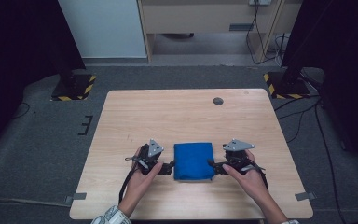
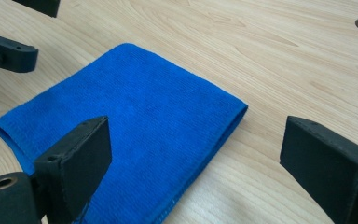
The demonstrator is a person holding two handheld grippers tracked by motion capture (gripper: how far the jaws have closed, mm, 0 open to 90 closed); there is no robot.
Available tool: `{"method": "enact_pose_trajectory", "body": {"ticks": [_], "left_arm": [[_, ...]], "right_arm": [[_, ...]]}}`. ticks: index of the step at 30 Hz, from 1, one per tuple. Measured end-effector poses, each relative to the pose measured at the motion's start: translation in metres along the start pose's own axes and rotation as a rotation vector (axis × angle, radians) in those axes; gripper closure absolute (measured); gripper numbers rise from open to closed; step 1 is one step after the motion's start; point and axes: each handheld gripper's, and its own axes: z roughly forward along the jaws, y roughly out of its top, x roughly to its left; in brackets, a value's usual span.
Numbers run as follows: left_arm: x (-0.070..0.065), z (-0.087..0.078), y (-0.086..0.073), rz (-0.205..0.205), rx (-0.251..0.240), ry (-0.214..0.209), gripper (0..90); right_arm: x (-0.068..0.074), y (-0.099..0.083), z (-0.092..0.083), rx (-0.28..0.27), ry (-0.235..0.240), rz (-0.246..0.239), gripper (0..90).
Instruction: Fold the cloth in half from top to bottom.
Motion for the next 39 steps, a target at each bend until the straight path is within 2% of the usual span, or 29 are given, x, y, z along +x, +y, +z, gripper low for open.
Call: {"method": "enact_pose_trajectory", "body": {"ticks": [7, 11, 20, 28, 39], "left_arm": [[0.004, -0.005, -0.003, -0.002, 0.001, 0.001, 6.6], [0.005, -0.005, -0.006, 0.011, 0.018, 0.000, 6.6], [0.008, -0.010, -0.009, 0.013, 0.023, -0.006, 6.6], [0.020, -0.016, -0.012, -0.011, 0.018, 0.013, 6.6], [0.037, -0.018, -0.015, -0.041, 0.015, 0.033, 6.5]], "right_arm": [[-0.006, -0.005, -0.008, -0.006, -0.015, 0.016, 8.9], [-0.008, -0.009, -0.011, 0.008, -0.021, 0.006, 8.7], [-0.014, -0.019, -0.018, 0.025, -0.048, 0.006, 8.5], [-0.020, -0.024, -0.024, 0.035, -0.067, 0.006, 8.1], [-0.030, -0.026, -0.028, 0.028, -0.088, 0.034, 8.1]]}}
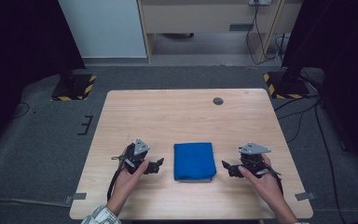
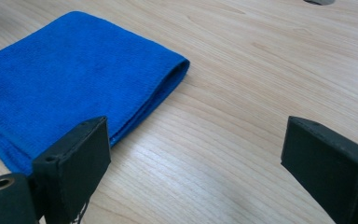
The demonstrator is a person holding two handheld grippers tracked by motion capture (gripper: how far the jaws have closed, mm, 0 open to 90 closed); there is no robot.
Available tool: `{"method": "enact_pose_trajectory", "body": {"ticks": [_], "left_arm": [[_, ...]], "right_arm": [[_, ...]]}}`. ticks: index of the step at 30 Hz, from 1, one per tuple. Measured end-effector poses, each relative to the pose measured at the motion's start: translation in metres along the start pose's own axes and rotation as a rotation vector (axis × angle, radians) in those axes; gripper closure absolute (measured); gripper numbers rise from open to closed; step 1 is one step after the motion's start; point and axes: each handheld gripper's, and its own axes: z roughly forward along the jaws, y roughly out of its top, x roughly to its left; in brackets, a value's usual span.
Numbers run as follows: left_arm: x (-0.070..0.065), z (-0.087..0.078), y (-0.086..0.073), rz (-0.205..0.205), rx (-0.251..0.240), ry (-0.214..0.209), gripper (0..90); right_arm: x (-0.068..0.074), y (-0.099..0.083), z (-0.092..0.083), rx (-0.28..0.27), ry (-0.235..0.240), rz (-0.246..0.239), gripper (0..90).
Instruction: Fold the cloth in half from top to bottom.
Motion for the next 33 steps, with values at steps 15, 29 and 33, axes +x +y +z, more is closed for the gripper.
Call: {"method": "enact_pose_trajectory", "body": {"ticks": [15, 29, 33], "left_arm": [[0.022, -0.007, -0.005, -0.042, -0.003, 0.031, 6.5], [0.044, 0.009, -0.007, -0.068, 0.055, 0.035, 6.5], [0.051, 0.014, -0.005, -0.069, 0.066, 0.047, 6.5]], "right_arm": [[-0.025, -0.006, -0.011, -0.013, -0.058, 0.056, 8.3], [-0.050, -0.012, 0.007, 0.037, -0.101, 0.109, 9.8], [-0.057, -0.013, 0.014, 0.054, -0.097, 0.143, 9.8]]}}
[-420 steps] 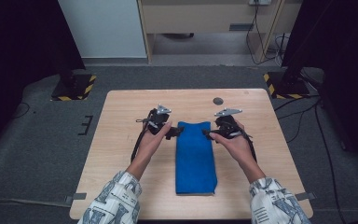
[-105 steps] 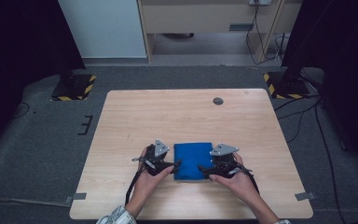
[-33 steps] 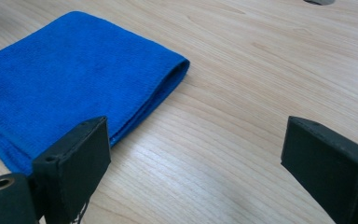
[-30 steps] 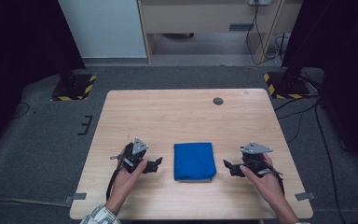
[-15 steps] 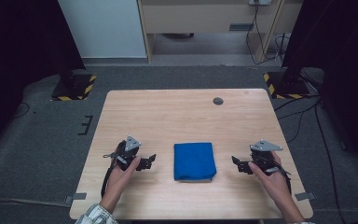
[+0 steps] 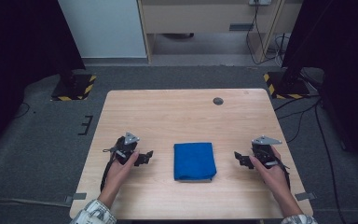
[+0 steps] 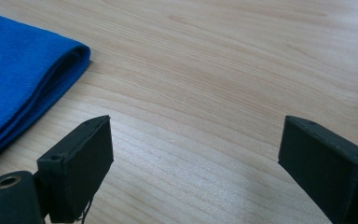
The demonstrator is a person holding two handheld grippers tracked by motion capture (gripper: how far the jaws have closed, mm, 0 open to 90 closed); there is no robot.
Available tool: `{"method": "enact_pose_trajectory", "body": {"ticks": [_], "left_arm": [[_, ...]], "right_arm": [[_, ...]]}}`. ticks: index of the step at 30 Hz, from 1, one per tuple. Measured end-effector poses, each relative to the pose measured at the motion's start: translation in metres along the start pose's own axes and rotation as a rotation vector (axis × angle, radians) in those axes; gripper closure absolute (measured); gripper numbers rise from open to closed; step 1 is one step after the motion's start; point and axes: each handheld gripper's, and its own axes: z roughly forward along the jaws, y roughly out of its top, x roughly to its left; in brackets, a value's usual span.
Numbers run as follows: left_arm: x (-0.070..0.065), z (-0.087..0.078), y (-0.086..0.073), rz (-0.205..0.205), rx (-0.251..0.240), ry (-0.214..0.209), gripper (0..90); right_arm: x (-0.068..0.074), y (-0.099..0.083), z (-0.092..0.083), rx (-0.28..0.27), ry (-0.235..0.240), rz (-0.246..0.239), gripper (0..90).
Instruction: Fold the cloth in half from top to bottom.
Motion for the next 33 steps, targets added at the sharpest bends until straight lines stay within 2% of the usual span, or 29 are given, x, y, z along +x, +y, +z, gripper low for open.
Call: {"method": "enact_pose_trajectory", "body": {"ticks": [4, 6, 13, 15, 19, 23, 25, 26, 28, 29, 33], "left_arm": [[0.006, 0.006, 0.003, -0.004, 0.005, 0.004, 6.5], [0.008, 0.010, 0.004, -0.006, 0.025, 0.011, 6.5], [0.017, 0.021, 0.009, -0.019, 0.027, 0.029, 6.5], [0.019, 0.025, 0.009, -0.036, 0.021, 0.037, 6.5], [0.022, 0.029, 0.009, -0.043, 0.032, 0.046, 6.5], [0.021, 0.033, 0.008, -0.030, 0.047, 0.052, 6.5], [0.021, 0.035, 0.007, -0.025, 0.058, 0.059, 6.4], [0.020, 0.035, 0.006, -0.034, 0.052, 0.058, 6.3], [0.017, 0.036, 0.005, -0.025, 0.047, 0.066, 4.9], [0.017, 0.036, 0.005, -0.026, 0.048, 0.066, 4.1], [0.016, 0.036, 0.005, -0.029, 0.050, 0.068, 3.1]], "right_arm": [[-0.006, 0.003, 0.006, 0.021, -0.002, 0.016, 10.1], [-0.010, 0.006, 0.010, 0.021, -0.018, 0.026, 10.6], [-0.024, 0.017, 0.020, 0.022, -0.027, 0.074, 10.7], [-0.027, 0.018, 0.025, 0.023, -0.027, 0.097, 10.7], [-0.027, 0.021, 0.033, 0.043, -0.036, 0.096, 10.1], [-0.026, 0.021, 0.041, 0.066, -0.052, 0.103, 9.3], [-0.024, 0.020, 0.043, 0.070, -0.065, 0.090, 8.3], [-0.023, 0.020, 0.044, 0.070, -0.076, 0.089, 8.3], [-0.020, 0.019, 0.046, 0.060, -0.110, 0.077, 8.2], [-0.018, 0.017, 0.047, 0.057, -0.130, 0.042, 7.8], [-0.014, 0.017, 0.048, 0.067, -0.141, 0.036, 6.7]]}}
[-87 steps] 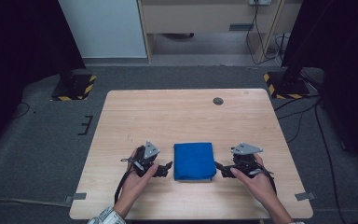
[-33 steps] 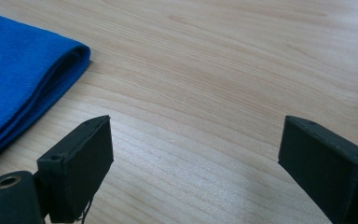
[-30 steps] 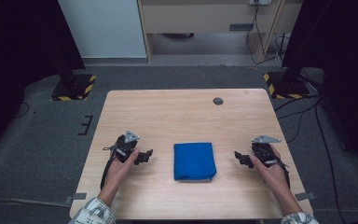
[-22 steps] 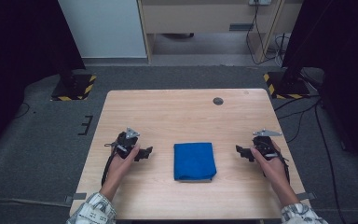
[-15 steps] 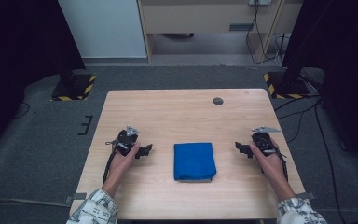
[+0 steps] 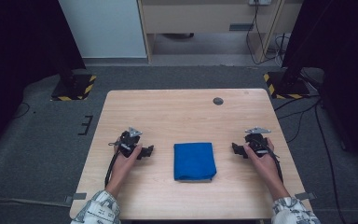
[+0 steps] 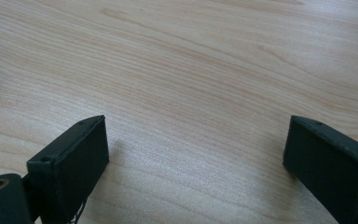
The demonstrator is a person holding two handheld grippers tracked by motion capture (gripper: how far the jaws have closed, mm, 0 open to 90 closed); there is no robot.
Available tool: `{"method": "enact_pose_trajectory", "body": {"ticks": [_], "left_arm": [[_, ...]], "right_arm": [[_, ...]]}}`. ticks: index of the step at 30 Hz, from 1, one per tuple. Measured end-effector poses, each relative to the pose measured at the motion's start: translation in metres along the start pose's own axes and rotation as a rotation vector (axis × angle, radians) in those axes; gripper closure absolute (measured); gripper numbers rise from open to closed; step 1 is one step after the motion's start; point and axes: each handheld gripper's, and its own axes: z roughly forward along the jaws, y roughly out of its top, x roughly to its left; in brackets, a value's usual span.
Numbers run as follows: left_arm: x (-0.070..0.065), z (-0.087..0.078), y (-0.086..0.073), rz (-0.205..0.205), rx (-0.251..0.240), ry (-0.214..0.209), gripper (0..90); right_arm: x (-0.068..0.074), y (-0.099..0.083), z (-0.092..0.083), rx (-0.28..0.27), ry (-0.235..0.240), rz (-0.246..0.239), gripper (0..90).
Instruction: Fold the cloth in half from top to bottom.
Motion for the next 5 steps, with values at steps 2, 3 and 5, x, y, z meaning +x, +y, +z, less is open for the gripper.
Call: {"method": "enact_pose_trajectory", "body": {"ticks": [2, 3, 5], "left_arm": [[-0.0001, 0.0001, 0.0001, 0.001, 0.001, -0.001, 2.8], [-0.0001, 0.0002, 0.0001, 0.003, 0.001, -0.002, 2.6], [-0.0001, 0.0002, 0.0001, 0.002, 0.002, -0.002, 2.4]], "right_arm": [[0.0003, -0.0020, -0.0022, 0.002, 0.006, -0.004, 6.7], [0.0007, -0.0033, -0.0039, 0.004, 0.009, -0.005, 6.7], [0.0015, -0.0055, -0.0058, 0.000, 0.013, -0.010, 6.7]]}}
